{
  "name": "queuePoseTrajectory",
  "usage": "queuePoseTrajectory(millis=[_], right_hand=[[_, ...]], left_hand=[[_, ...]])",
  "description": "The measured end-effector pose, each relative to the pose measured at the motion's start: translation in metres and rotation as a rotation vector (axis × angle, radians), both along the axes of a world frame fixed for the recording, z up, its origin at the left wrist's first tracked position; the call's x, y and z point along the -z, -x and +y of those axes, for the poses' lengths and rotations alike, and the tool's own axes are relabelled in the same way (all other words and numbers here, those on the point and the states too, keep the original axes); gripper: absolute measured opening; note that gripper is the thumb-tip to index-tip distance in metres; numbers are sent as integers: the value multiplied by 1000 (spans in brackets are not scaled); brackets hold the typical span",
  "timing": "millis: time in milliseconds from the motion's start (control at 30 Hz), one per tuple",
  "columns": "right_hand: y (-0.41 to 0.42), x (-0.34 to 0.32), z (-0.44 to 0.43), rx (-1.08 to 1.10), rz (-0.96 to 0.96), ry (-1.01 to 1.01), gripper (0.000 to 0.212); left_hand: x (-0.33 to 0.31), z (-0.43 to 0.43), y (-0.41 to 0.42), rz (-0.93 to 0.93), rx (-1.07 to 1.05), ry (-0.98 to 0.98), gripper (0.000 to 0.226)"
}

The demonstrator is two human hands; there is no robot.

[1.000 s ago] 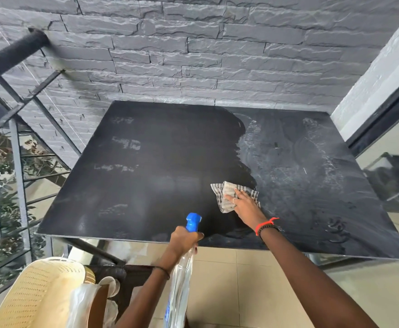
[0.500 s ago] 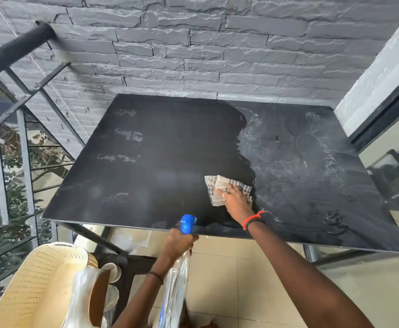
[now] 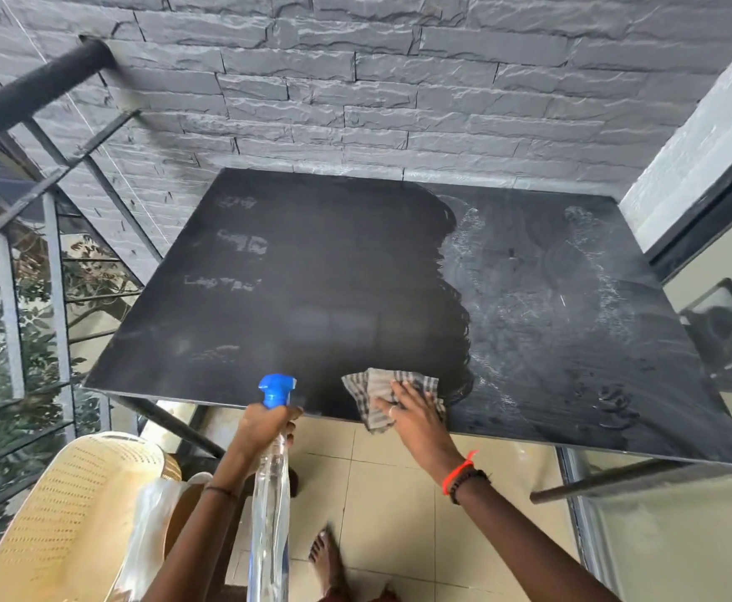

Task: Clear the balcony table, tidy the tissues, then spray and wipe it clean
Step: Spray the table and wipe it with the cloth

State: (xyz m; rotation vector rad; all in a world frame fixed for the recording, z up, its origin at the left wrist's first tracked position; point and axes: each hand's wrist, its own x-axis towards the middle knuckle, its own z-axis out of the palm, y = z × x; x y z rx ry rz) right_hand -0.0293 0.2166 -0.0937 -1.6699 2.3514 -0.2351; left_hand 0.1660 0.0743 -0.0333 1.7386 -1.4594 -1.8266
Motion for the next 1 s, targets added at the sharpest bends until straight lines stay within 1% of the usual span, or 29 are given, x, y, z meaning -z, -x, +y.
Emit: queuePoseTrajectory(millis=[67,133,200,300,400,467,567,600,700,733,833,867,1000], right_hand=[[7,-4,-9,64,17,-67,54],[2,-5,-30,90,23,-76,54],[-12,-6,-55,94,-16,-82,54],[-41,-9,-83,-26,5,-113,41],[-68,-14,-91,-132,-21,-117,38],[-75,-15,-79,-199,-48,-128,35],[-64,-9,-50,-259,-27,-46,25],[-55,-9,-40,-261,-6,-42,28],[-32,-13,-33,-182,-13,-49,54],[-30,-17,-38,-155,-11,-58,54],[-43,-21,-71,-123,-18,-114,34],[-51,-20,-81,-128,-37,-129,32],[-79,-16,-101,-224,-59,-172,42]], left_hand=[[0,-3,-4,6,-13,-5,19],[1,-5,-6,-2,-14,-3,18],[1,-6,-8,-2,-21,-2,18],[0,-7,-11,2,-35,5,18],[-1,-9,-13,-11,-36,36,16],[-2,-10,-13,-10,-32,38,16],[-3,-10,-10,-1,-32,15,20],[-4,-10,-9,2,-36,9,20],[-6,-11,-5,24,-46,5,19],[-6,-12,-4,22,-41,13,18],[-7,-12,-3,13,-32,32,17],[-7,-13,-4,11,-35,36,17],[-9,-14,-5,-1,-19,70,15]])
